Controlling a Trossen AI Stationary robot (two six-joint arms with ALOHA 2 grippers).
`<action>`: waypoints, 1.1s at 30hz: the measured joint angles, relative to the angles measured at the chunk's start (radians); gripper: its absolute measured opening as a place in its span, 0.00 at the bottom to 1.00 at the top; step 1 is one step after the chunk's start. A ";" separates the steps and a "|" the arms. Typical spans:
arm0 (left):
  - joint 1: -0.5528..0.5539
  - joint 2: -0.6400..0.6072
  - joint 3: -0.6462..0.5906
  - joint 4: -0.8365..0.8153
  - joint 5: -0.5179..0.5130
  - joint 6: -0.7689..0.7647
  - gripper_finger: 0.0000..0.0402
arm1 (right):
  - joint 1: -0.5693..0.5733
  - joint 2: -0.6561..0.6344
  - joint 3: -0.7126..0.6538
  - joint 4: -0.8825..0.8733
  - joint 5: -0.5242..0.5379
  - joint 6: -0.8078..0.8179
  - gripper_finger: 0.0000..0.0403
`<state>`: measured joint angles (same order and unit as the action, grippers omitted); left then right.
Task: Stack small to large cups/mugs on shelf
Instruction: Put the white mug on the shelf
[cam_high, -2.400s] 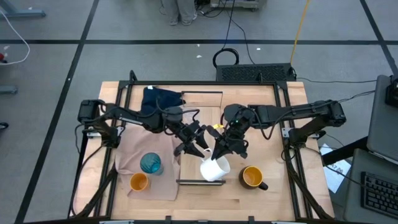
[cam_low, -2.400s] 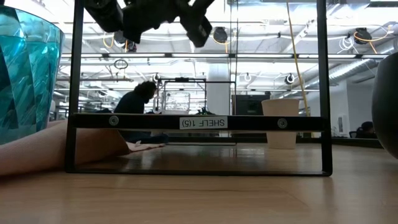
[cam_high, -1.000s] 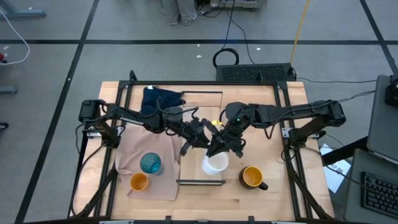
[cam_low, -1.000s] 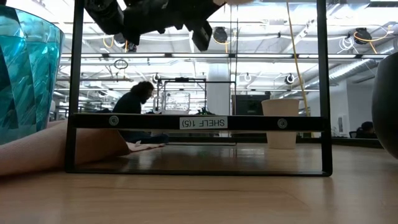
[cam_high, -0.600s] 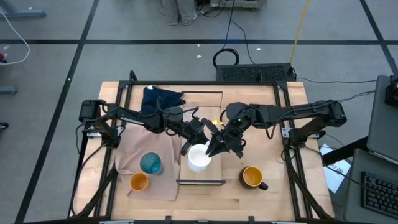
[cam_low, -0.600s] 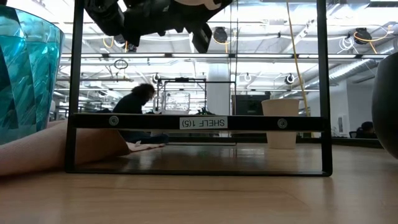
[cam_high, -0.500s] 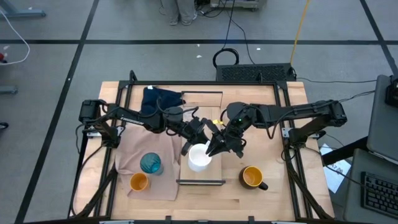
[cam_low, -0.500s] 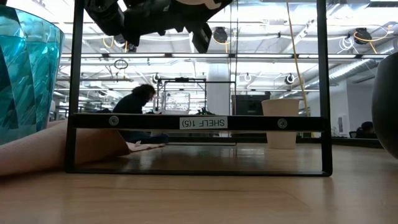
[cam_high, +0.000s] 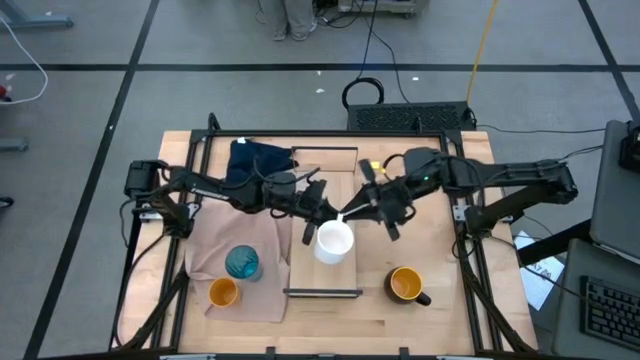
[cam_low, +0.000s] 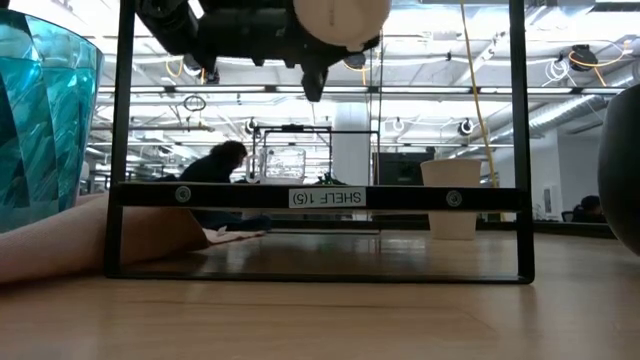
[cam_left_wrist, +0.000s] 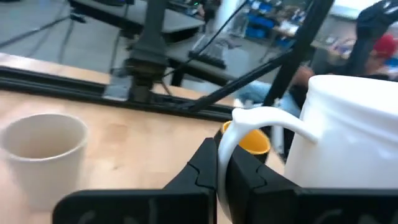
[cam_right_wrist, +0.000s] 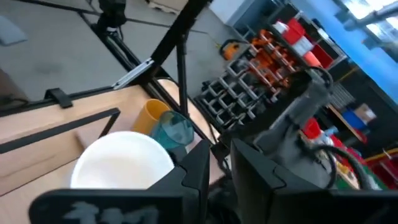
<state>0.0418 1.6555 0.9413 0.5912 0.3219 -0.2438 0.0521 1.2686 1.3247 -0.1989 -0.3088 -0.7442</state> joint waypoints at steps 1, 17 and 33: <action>-0.006 -0.010 0.000 -0.007 -0.027 0.021 0.02 | 0.000 -0.010 0.000 -0.014 0.002 0.013 0.14; -0.248 -0.215 0.001 -0.336 -0.958 0.249 0.02 | 0.009 -0.066 0.000 -0.149 0.152 0.134 0.14; -0.401 -0.169 0.001 -0.480 -1.560 0.001 0.02 | 0.009 -0.063 0.000 -0.181 0.152 0.179 0.14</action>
<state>-0.3590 1.4868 0.9421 0.1116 -1.2377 -0.2433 0.0608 1.2053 1.3243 -0.3798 -0.1571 -0.5657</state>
